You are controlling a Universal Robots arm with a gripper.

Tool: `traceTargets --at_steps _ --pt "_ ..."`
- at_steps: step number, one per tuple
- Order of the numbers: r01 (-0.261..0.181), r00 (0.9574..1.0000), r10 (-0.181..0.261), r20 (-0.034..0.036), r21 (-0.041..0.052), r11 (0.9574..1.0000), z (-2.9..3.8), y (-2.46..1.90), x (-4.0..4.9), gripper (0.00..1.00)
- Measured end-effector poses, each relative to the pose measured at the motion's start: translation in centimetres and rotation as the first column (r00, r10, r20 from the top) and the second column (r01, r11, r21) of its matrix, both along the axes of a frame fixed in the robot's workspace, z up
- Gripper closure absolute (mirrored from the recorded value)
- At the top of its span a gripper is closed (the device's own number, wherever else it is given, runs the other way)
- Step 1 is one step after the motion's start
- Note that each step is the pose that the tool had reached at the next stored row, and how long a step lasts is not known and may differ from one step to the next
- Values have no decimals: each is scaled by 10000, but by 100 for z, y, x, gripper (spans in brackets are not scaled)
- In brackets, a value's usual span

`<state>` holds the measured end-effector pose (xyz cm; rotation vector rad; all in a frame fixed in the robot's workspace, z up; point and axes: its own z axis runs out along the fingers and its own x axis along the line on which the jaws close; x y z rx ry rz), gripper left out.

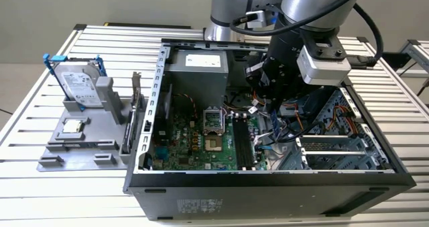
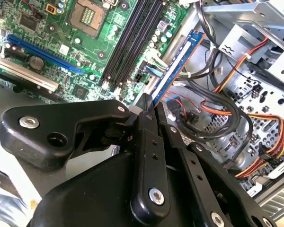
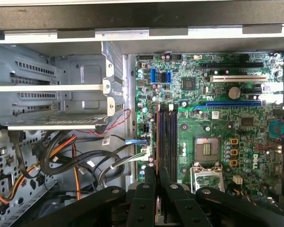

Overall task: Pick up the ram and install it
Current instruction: 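Insert the ram into the slot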

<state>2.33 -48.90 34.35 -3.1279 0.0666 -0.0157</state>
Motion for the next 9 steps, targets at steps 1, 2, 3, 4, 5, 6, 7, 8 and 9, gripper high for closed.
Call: traceTargets --at_steps 1,2,3,4,5,6,7,8,9 --pt "0 10000 0 -1 -1 10000 0 0 0 100" --pt "0 10000 0 -1 -2 10000 0 0 0 100" --pt "0 10000 0 0 0 10000 -1 0 0 100" --pt "1 10000 -1 0 1 10000 -2 0 0 100" --pt "1 10000 -1 0 1 10000 -2 0 0 100" --pt "1 10000 -1 0 1 10000 -2 0 0 100" --pt "1 10000 -1 0 2 10000 -5 0 0 100" --pt "1 10000 -1 1 4 10000 -8 1 0 100" --pt "1 10000 -1 1 4 10000 -13 1 0 100"
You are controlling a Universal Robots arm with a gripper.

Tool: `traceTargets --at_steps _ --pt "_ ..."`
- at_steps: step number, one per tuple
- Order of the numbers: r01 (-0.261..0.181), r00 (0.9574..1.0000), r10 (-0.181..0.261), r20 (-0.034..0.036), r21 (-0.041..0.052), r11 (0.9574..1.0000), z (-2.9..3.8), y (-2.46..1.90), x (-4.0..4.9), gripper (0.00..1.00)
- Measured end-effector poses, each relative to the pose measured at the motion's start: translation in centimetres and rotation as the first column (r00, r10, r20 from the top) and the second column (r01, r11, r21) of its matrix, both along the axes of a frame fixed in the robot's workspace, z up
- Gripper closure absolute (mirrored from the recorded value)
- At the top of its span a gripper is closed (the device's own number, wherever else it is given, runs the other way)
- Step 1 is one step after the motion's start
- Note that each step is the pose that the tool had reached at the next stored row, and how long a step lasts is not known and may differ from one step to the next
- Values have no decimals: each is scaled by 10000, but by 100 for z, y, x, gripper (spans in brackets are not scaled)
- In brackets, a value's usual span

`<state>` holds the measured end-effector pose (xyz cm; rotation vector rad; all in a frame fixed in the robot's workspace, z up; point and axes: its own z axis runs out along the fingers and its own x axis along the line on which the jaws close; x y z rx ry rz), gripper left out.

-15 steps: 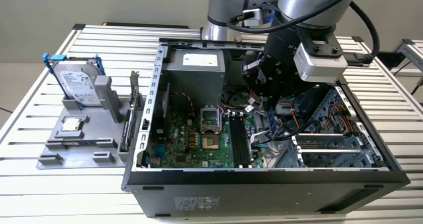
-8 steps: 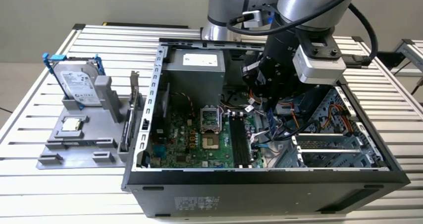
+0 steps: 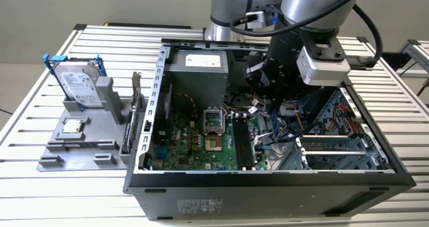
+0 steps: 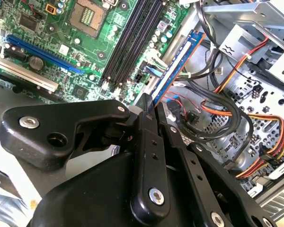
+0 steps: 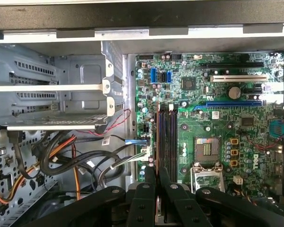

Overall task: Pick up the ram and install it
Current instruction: 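Insert the ram into the slot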

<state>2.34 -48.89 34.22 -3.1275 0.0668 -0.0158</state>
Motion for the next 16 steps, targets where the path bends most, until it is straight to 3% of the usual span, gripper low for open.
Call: traceTargets --at_steps 16 --pt "1 10000 -1 -1 -6 10000 -121 7 18 100"
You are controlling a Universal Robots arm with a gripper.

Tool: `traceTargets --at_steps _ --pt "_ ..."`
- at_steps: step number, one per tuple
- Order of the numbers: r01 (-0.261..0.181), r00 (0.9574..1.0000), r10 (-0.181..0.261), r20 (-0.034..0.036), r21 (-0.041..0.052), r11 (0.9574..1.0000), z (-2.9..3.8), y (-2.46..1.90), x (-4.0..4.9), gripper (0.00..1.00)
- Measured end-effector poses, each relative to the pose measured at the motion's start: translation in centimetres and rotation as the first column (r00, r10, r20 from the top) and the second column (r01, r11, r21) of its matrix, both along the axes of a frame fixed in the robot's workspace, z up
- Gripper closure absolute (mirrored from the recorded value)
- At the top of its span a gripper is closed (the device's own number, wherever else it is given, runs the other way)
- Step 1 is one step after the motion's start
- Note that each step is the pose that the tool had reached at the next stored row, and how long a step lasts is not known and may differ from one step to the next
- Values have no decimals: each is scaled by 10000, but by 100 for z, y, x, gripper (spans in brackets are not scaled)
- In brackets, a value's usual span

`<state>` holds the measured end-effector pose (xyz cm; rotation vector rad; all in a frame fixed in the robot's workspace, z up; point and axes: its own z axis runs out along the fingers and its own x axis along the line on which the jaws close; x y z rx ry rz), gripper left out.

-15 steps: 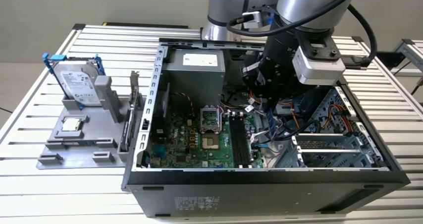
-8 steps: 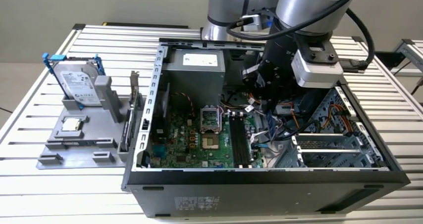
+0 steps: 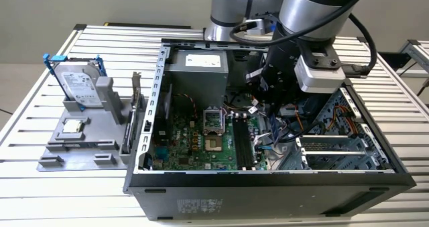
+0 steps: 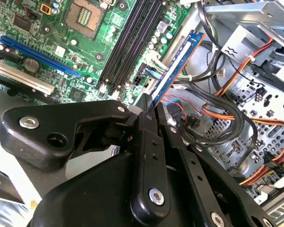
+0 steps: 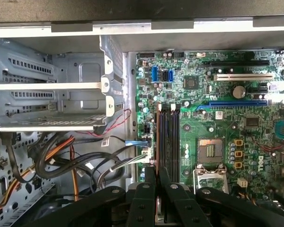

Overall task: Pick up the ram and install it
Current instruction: 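Insert the ram into the slot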

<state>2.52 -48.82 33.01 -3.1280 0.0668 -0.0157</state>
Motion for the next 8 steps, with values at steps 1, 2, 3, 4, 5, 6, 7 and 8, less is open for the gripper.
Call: traceTargets --at_steps 1,2,3,4,5,6,7,8 --pt "0 10000 0 0 0 10000 -7 0 1 100" --pt "0 10000 0 0 1 10000 -14 0 2 100" --pt "0 10000 0 0 0 10000 -21 1 4 100" --pt "0 10000 0 0 0 10000 -28 1 4 100" --pt "0 10000 0 0 0 10000 -35 1 5 100" --pt "-1 10000 1 0 -1 10000 -42 1 7 100" --pt "0 10000 0 0 -1 10000 -49 1 7 100" --pt "0 10000 0 0 0 10000 -56 1 8 100"
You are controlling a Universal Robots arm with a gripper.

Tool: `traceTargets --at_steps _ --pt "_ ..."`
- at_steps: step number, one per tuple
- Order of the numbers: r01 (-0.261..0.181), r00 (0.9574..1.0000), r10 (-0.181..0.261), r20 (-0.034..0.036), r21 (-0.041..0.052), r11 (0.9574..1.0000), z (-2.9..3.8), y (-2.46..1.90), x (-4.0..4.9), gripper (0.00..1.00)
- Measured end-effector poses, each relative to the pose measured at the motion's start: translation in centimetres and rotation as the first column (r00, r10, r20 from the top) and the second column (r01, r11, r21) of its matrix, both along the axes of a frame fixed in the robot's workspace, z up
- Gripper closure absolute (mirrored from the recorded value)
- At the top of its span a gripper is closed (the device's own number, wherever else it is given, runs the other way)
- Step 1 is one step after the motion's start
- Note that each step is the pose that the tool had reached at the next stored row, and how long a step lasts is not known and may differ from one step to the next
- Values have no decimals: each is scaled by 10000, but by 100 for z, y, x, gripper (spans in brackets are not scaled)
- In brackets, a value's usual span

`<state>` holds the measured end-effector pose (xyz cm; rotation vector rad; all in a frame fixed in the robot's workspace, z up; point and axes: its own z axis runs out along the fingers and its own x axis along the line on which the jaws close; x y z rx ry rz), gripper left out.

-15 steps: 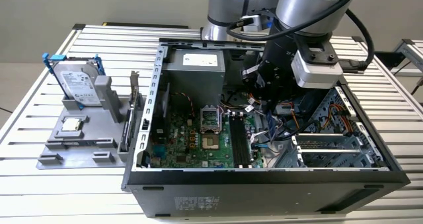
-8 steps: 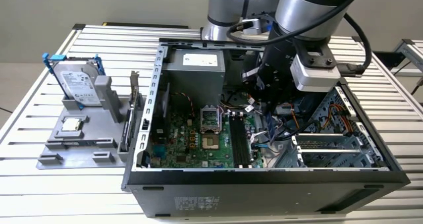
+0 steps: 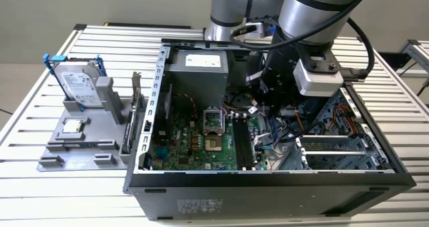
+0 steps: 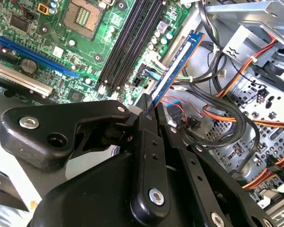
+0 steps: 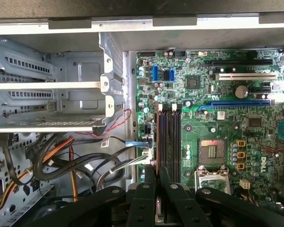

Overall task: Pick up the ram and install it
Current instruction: 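Insert the ram into the slot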

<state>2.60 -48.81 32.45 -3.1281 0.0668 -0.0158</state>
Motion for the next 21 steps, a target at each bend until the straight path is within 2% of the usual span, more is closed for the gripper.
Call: traceTargets --at_steps 21 --pt "-1 10000 1 0 1 10000 -150 1 12 100"
